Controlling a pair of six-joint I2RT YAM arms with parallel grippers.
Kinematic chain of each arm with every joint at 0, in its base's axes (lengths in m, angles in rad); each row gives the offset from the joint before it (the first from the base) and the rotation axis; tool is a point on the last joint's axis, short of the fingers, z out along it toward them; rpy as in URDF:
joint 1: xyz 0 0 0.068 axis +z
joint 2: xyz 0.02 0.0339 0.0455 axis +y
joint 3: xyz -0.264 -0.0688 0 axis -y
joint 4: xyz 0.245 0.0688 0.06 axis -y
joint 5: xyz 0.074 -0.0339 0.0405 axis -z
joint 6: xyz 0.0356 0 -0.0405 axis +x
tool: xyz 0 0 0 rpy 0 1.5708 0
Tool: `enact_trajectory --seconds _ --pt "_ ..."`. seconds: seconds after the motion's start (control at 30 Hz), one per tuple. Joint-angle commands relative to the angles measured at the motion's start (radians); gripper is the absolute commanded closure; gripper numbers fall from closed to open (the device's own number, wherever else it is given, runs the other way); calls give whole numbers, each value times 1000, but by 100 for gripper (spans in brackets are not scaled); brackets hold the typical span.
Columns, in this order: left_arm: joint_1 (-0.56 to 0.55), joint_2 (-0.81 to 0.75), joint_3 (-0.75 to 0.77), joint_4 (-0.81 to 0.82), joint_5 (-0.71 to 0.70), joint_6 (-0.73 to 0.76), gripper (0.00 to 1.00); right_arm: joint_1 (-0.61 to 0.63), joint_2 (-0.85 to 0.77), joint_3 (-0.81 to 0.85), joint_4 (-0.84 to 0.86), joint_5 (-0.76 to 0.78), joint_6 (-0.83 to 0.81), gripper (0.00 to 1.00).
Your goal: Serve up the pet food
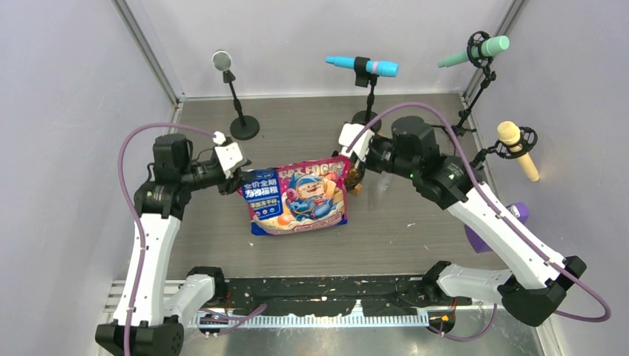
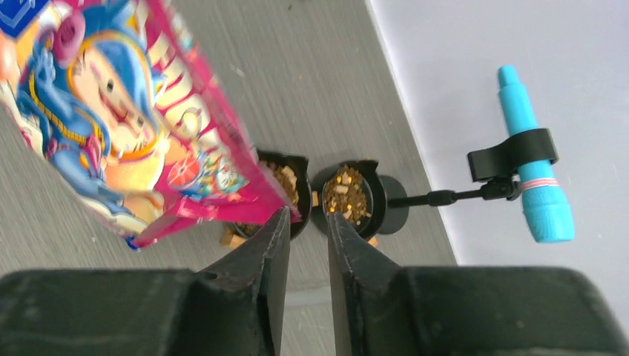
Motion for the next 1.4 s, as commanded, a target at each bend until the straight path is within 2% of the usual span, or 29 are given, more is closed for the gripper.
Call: enact_trajectory --seconds 0.0,0.1,0.27,0.33,0.37,0.4,0.5,0.57,0.63,0.67,0.77,0.83,0.9,0.93,1.03,1.1,1.13,1.2,1.3,1.37 --pt "5 70 115 -206 61 -19 52 -15 32 136 79 -101 158 67" --pt "5 47 100 -196 42 -66 45 -15 67 184 125 -171 268 63" --pt "15 -96 -18 69 -145 -335 31 -20 158 325 166 -214 445 53" --pt "19 -143 -20 140 -247 -430 20 -22 203 374 176 -212 491 48" --pt "19 -160 -12 157 -304 -477 5 -23 227 386 180 -201 506 46" --pt "20 -170 1 171 -358 -525 1 -23 237 404 189 -196 532 46" --pt "20 -184 46 167 -470 -554 0 -28 270 428 212 -208 575 43" --pt "25 -184 85 118 -498 -544 0 -30 292 458 204 -247 593 36" --pt "32 -163 149 -13 -295 -433 0 -29 314 490 193 -293 611 29" --pt "32 -151 188 -62 -247 -406 0 -29 320 501 194 -342 614 27" --pt "38 -103 247 -160 -226 -372 5 -27 327 501 216 -454 645 23" --pt "63 -62 285 -225 -143 -328 11 -21 343 508 230 -494 670 24" --pt "74 -14 341 -326 -52 -268 16 -9 369 526 229 -527 678 30" --pt "74 4 359 -374 -16 -234 17 4 389 532 226 -541 679 37" --pt "74 48 378 -481 54 -112 16 47 423 555 213 -539 647 45" --pt "75 73 373 -484 48 -90 15 90 446 567 181 -515 597 41" --pt "74 84 367 -484 41 -91 15 119 457 565 168 -494 577 34" --pt "75 95 333 -476 30 -87 17 157 460 542 171 -454 521 26" --pt "84 67 255 -408 12 -97 22 214 478 523 162 -413 451 24" --pt "135 35 201 -359 95 -74 26 244 505 550 120 -398 370 26"
